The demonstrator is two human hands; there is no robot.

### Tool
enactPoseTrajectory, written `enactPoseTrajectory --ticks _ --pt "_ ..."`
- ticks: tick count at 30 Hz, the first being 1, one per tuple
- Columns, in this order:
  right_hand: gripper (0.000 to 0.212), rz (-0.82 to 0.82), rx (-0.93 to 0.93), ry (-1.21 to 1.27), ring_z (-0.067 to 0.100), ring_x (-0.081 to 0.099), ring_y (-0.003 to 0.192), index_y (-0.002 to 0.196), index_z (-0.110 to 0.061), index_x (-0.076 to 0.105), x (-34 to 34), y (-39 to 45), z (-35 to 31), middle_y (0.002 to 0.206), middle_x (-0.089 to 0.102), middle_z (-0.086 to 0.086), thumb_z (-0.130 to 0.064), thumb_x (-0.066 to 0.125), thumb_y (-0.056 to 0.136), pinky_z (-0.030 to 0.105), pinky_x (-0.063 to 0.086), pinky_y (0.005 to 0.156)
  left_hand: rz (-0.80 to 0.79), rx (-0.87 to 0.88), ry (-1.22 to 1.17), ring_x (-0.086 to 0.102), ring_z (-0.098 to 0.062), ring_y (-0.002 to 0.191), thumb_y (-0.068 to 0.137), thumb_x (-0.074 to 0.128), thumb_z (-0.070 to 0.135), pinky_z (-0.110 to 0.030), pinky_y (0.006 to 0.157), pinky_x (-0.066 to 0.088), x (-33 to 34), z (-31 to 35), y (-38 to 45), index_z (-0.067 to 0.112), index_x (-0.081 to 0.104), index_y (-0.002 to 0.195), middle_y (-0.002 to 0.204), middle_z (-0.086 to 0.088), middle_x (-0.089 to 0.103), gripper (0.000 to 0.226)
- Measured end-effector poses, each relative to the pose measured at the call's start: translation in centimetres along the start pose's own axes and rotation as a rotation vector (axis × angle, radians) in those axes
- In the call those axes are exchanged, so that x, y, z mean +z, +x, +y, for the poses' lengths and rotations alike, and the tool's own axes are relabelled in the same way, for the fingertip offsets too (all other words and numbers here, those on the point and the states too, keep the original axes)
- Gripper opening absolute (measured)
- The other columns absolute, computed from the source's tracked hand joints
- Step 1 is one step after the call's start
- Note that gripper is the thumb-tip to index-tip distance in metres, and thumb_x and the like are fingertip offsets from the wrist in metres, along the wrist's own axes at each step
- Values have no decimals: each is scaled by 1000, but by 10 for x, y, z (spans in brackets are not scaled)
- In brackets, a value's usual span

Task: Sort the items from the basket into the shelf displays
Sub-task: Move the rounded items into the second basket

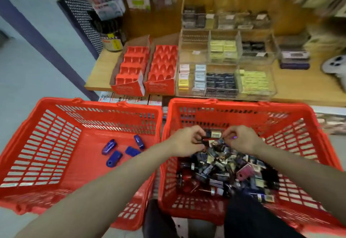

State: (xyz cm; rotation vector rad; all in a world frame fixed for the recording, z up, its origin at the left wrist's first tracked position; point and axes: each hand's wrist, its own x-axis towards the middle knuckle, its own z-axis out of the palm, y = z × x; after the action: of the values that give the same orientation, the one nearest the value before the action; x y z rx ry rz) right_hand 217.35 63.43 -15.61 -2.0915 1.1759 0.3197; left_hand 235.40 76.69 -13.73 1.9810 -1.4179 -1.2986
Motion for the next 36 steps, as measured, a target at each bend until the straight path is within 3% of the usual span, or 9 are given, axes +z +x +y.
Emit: enactPoseTrajectory --ticks 3,6,10,14,18,22,27,30,36 --pt "14 2 22 -1 9 61 73 103 -25 63 30 11 33 99 71 0 -15 62 93 9 48 59 -81 -125 244 43 -30 132 94 63 23 -28 104 35 33 -21 43 12 38 144 144 -16 39 57" --pt "27 40 33 -3 21 68 78 114 -24 63 48 22 53 98 69 4 -16 64 89 37 58 72 -163 -264 398 27 -37 141 94 63 32 -39 114 31 54 -48 76 17 18 155 155 -14 17 77" --pt "29 71 -30 -28 21 63 93 118 -19 63 58 31 68 117 61 6 -17 62 89 31 52 82 -293 -292 610 2 -38 149 91 68 35 -51 114 32 72 -65 100 38 -1 156 163 -8 -5 95" --pt "34 76 -88 -89 15 55 85 124 -18 59 65 39 68 120 59 2 -14 61 91 30 50 84 -298 -288 714 4 -39 148 88 70 12 -42 97 48 81 -74 112 48 -2 153 163 -8 -14 104" --pt "42 101 -188 -135 21 56 108 133 -15 53 71 56 55 128 54 3 -8 55 92 31 46 94 -163 -280 536 45 -31 112 81 62 -12 -30 73 44 86 -77 115 37 25 148 153 -10 10 91" --pt "49 60 -226 -177 28 45 130 144 -13 42 83 77 40 143 46 7 -6 49 95 38 41 105 38 -300 319 52 -30 111 89 58 -6 -35 85 48 85 -76 110 29 36 142 142 -10 31 68" --pt "62 70 -259 -360 29 33 138 150 -17 30 110 98 29 152 34 4 -9 55 94 43 33 111 370 -466 -272 58 -24 92 89 64 5 -33 76 50 88 -73 92 24 45 129 109 -3 58 48" --pt "63 171 -223 -501 31 33 135 147 -15 34 124 103 25 148 35 7 -13 63 91 45 32 106 489 -571 -767 58 -15 83 87 60 -3 -39 77 59 100 -67 84 23 50 116 95 2 58 40" --pt "63 230 -131 -559 33 40 129 138 -17 36 133 101 25 141 42 11 -16 71 85 49 34 101 667 -574 -1064 58 -11 83 86 61 -10 -27 64 59 108 -66 77 22 55 110 97 3 58 40"
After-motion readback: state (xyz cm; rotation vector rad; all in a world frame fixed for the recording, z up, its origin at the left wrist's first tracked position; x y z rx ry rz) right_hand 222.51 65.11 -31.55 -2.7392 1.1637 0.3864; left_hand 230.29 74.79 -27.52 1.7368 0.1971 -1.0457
